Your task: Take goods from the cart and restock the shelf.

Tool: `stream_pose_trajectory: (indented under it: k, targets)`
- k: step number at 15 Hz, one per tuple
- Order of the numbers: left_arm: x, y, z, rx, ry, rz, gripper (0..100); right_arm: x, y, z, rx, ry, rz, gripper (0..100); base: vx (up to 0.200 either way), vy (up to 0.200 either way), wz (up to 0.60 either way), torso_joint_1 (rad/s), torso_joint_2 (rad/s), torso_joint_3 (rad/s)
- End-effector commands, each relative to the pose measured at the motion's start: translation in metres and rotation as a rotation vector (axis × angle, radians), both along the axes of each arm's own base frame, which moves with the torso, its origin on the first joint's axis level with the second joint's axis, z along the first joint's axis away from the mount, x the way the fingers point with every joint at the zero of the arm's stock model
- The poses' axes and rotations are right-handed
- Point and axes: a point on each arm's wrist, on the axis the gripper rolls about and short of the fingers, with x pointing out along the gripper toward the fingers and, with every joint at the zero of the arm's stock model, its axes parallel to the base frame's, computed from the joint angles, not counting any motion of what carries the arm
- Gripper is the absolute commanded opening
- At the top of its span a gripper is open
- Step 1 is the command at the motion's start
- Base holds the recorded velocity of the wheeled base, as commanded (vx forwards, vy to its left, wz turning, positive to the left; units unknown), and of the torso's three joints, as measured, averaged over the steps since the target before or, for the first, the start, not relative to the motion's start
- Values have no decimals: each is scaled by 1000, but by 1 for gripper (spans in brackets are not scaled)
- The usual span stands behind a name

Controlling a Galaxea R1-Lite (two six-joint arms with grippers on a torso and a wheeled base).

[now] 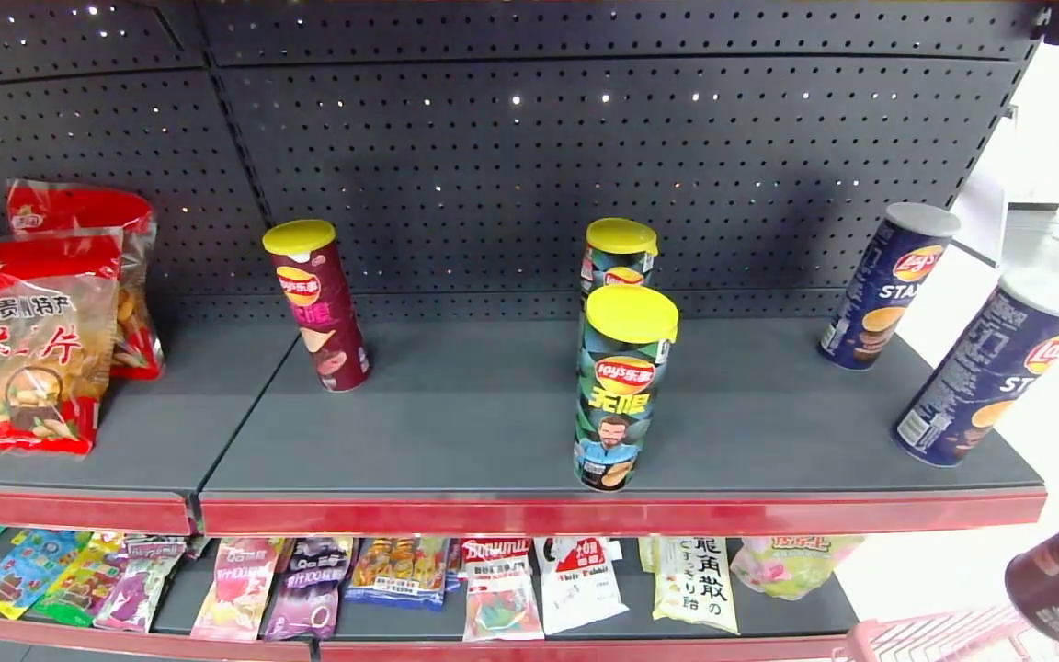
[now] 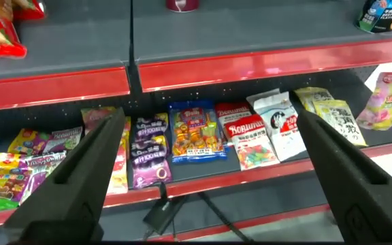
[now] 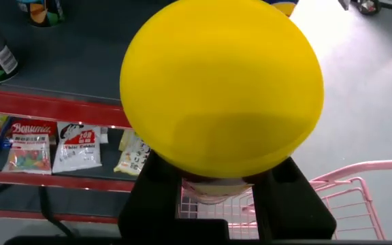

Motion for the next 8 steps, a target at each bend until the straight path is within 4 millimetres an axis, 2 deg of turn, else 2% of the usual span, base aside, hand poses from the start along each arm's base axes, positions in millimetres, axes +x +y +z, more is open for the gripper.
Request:
stream_pose_trajectory:
  k: [1,3,8]
  targets:
    - [0,0,0,1,1,0,100,-17,-4,-14,12,-52,2,0,0,0,0,0,0,0]
    - [0,0,0,1,1,0,100,-22,-5,-22,12,-55,0,0,0,0,0,0,0,0]
    - [0,0,0,1,1,0,100,-23,-5,-26,10,-45,5,0,0,200,0,4,0,3]
